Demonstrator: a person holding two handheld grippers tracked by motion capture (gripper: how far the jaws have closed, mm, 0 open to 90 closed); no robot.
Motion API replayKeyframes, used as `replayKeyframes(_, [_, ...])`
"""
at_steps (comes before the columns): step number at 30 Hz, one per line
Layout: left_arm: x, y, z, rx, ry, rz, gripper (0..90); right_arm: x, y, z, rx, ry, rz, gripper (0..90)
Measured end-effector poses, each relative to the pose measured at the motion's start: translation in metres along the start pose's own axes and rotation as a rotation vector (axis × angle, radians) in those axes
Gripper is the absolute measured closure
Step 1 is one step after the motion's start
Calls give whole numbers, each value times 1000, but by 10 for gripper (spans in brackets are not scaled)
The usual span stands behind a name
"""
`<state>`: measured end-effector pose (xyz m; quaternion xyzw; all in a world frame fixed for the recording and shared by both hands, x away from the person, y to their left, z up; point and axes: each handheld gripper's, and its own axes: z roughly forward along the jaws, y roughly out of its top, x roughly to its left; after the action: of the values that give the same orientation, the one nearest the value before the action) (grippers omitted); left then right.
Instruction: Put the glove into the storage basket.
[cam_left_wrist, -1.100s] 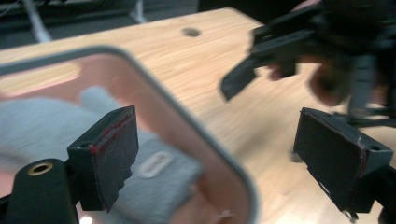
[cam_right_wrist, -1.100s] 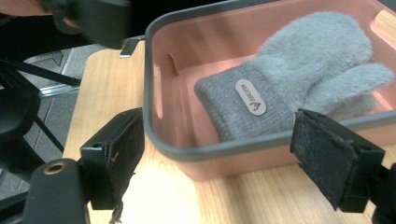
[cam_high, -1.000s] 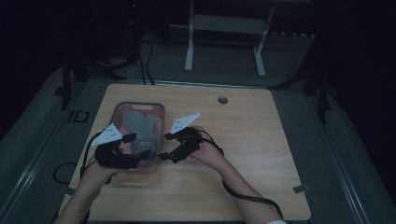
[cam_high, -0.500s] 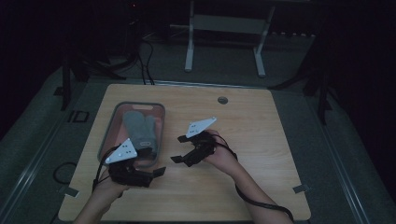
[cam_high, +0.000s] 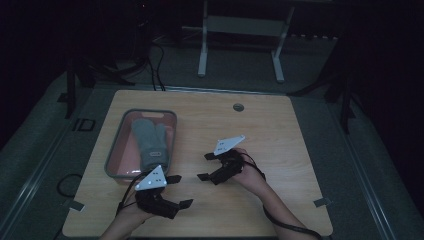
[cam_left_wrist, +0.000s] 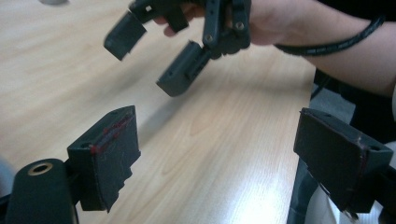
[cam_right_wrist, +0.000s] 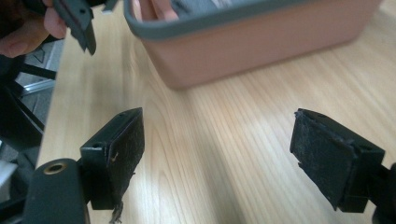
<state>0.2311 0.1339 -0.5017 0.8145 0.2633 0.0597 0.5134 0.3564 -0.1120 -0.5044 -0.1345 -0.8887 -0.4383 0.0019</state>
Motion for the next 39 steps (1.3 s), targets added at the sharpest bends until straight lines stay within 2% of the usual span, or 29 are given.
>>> replayKeyframes(8, [-3, -12, 32, 53, -29, 14, 146, -3, -30, 3, 42, -27, 12, 176])
replayKeyframes(15, [-2, -17, 46, 56, -53, 5, 146, -5, -48, -1, 42, -58, 11, 160])
replayKeyframes(20, [-5, -18, 53, 61, -55, 33, 146, -3, -60, -2, 51, -80, -3, 159])
replayKeyframes(24, [-5, -19, 58, 66, -58, 39, 146, 1, -65, -5, 45, -118, -25, 159])
replayKeyframes(28, [-5, -20, 62, 68, -66, 49, 146, 5, -72, -9, 74, -174, -41, 159])
replayKeyframes(35, [-4, -22, 64, 68, -60, 33, 146, 7, -86, -21, 55, -223, -24, 159])
replayKeyframes(37, [-3, -22, 64, 65, -57, 31, 146, 8, -89, -24, 40, -252, -19, 159])
replayKeyframes(39, [-3, -23, 63, 64, -48, 32, 146, 9, -92, -26, 53, -284, -26, 159])
